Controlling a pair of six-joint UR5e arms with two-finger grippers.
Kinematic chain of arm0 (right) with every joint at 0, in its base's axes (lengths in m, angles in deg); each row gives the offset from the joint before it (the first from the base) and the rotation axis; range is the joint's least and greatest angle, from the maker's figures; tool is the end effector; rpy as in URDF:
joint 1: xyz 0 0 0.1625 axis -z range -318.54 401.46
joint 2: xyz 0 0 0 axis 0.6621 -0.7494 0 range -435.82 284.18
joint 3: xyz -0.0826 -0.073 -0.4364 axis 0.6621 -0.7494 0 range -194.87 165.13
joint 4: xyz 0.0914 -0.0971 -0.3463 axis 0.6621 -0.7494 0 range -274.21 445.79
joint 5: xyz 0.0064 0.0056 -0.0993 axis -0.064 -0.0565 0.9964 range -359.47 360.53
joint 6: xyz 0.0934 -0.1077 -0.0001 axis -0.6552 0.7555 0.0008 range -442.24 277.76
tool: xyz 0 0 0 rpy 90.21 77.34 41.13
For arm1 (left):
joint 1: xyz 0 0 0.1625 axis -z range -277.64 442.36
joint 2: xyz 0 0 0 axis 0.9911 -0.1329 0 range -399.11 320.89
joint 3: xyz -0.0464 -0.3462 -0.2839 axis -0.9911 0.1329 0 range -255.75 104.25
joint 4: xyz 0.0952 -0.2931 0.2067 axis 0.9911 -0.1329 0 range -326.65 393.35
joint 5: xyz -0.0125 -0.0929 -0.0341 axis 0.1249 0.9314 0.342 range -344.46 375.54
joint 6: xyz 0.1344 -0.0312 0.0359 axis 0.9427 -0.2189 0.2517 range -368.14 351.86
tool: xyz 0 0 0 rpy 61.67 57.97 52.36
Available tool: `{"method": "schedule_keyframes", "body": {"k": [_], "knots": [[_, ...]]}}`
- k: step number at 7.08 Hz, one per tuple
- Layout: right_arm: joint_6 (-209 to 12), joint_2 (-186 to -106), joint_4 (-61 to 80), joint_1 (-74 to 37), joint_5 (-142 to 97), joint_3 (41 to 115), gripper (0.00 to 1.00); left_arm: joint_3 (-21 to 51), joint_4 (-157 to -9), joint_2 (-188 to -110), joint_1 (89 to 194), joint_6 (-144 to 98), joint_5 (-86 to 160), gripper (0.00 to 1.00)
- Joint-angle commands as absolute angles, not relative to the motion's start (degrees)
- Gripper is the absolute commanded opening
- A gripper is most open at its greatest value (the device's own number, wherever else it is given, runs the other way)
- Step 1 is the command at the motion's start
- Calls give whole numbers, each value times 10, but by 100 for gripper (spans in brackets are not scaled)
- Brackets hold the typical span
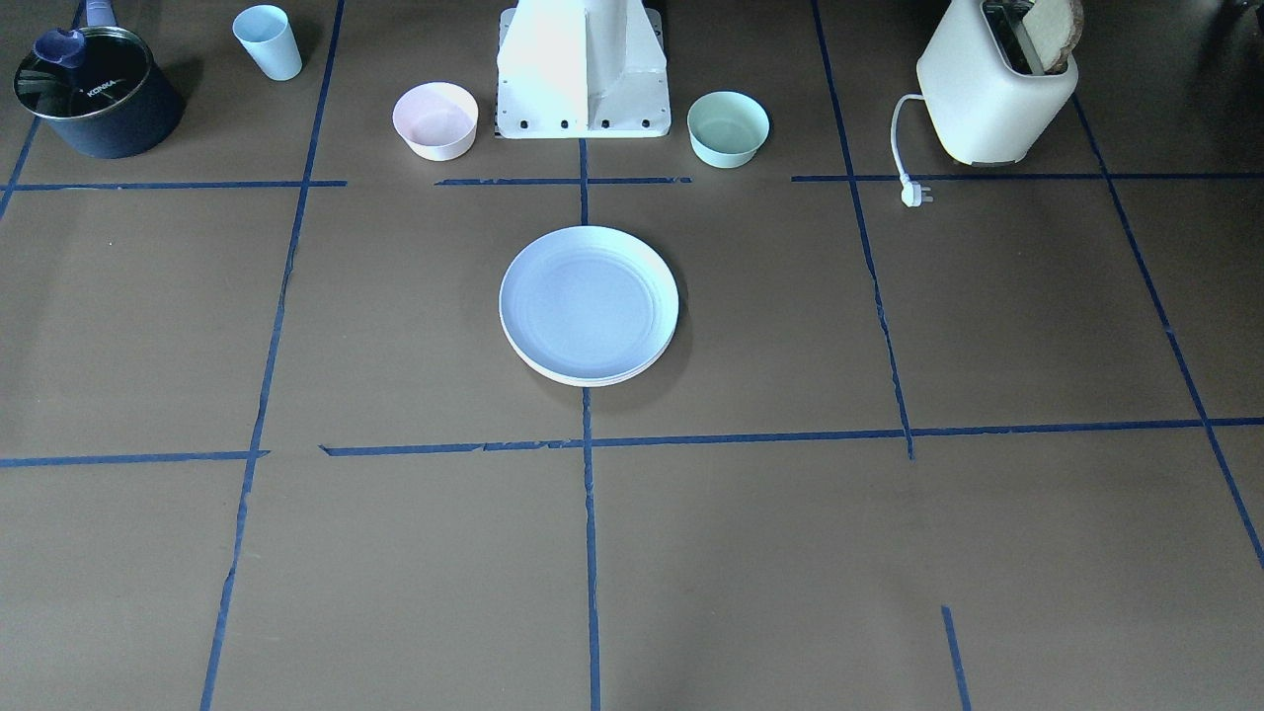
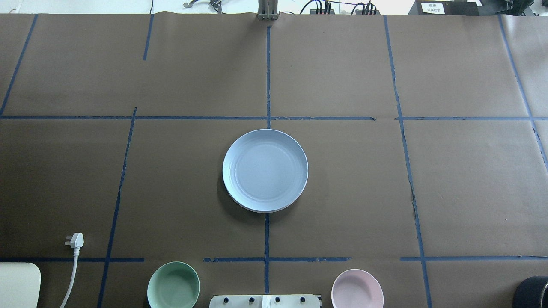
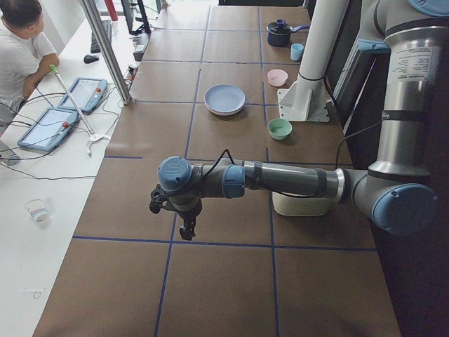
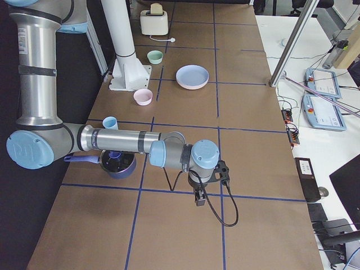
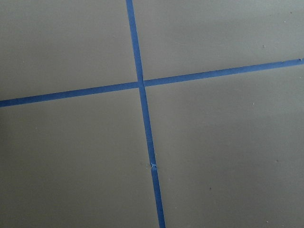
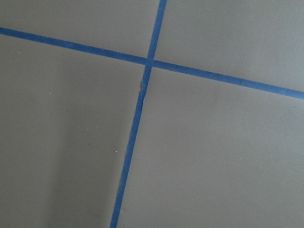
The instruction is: Stack three plates with pink and blue
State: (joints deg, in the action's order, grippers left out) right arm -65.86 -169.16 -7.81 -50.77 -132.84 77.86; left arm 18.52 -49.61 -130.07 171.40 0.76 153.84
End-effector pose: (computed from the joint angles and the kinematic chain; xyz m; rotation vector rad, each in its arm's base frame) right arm 0.0515 -0.4102 0.7262 0.0535 -0.7594 -0.2070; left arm -0.0193 -0.4496 0.6789 0.0291 0.8438 0.1486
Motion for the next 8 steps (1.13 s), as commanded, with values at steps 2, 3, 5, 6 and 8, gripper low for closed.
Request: {"method": "schedule_keyframes", "body": {"k": [2, 3, 5, 6, 8], "knots": [[-665, -1708, -78, -507, -1300, 793, 100, 187, -480, -1292, 1715, 9, 1539, 100], [-666, -1710, -77, -507, -1302, 793, 100, 193, -487, -1275, 1713, 7, 1539, 100], [-667, -1711, -76, -506, -1304, 791, 100, 189, -488, -1273, 1712, 10, 1540, 100], [-667, -1711, -74, -506, -1305, 791, 100, 195, -490, -1273, 1712, 11, 1531, 100], [-667, -1711, -73, -506, -1306, 790, 100, 195, -489, -1274, 1712, 12, 1504, 100]]}}
